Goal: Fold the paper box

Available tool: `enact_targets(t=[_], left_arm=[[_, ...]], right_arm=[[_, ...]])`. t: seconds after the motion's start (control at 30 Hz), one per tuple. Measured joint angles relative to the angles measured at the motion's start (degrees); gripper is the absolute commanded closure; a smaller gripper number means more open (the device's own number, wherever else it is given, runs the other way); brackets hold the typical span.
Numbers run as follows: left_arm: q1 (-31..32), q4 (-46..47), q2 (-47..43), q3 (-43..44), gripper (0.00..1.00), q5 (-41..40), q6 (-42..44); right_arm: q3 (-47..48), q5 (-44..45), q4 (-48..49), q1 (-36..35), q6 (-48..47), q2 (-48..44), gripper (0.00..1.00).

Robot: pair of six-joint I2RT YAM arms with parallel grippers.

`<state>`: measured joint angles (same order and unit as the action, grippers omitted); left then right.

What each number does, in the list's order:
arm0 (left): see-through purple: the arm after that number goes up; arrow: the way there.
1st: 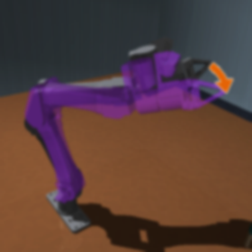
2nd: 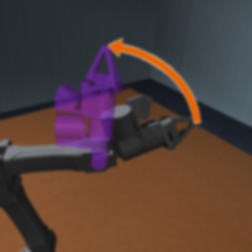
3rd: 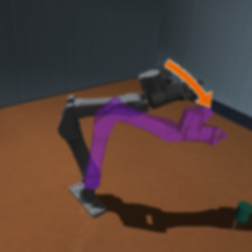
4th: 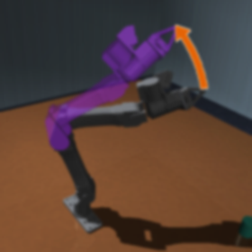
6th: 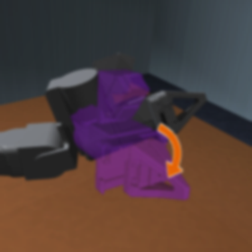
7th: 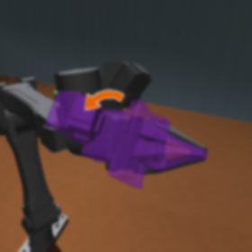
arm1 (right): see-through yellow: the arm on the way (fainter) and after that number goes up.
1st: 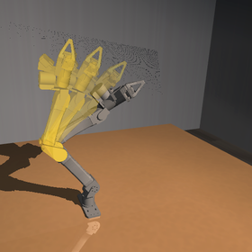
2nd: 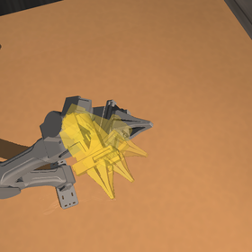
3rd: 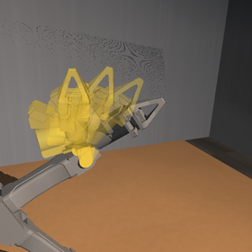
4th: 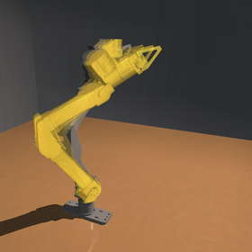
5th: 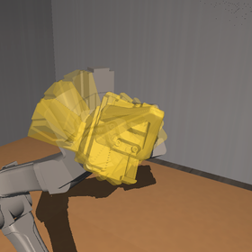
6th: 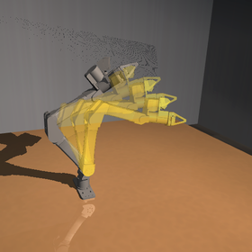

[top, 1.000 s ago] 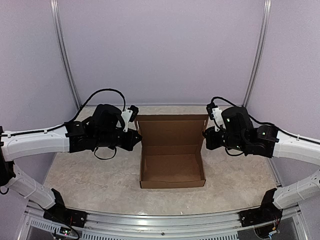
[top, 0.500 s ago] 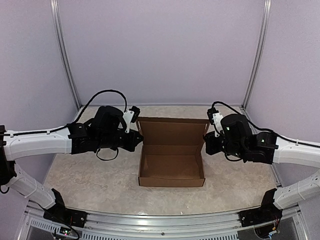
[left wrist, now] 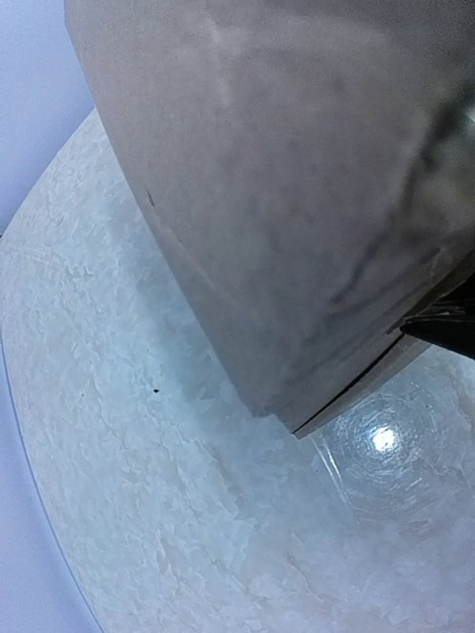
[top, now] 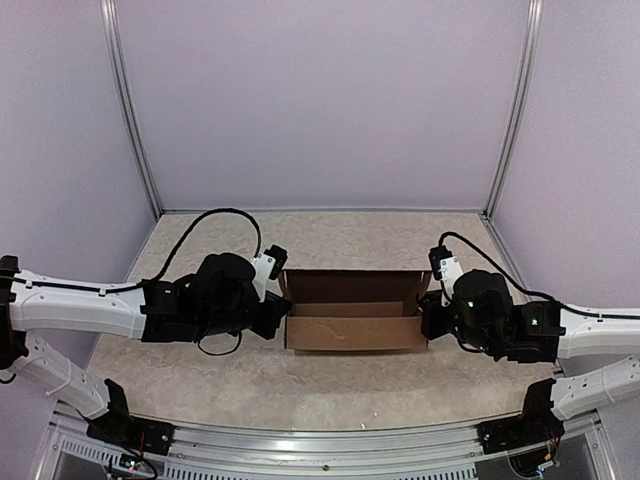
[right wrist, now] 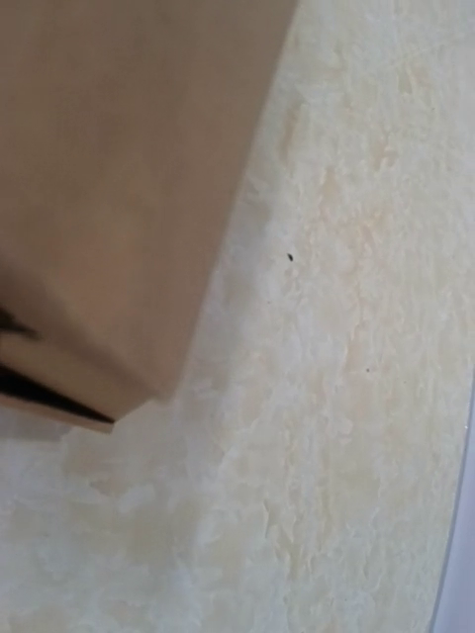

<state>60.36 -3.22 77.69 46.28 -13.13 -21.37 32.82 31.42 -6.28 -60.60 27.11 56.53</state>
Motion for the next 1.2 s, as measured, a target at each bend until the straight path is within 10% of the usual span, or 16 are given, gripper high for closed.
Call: enact_targets(t=[0.4, 0.87, 1.2], left_arm=[[5.0, 6.6, 1.2, -4.0, 1.0, -12.3, -4.3], [5.4, 26.5, 12.0, -8.1, 1.0, -27.5, -3.8], [4.1, 34.4, 19.6, -6.4, 1.0, -32.4, -2.2]], right_arm=[[-6.2, 4.3, 8.6, -2.5, 3.9, -0.2, 0.92], [-13.4, 5.3, 19.0, -3.0, 0.9, 1.3, 0.45], [-13.4, 4.4, 11.2, -3.0, 0.8, -7.8, 0.37]])
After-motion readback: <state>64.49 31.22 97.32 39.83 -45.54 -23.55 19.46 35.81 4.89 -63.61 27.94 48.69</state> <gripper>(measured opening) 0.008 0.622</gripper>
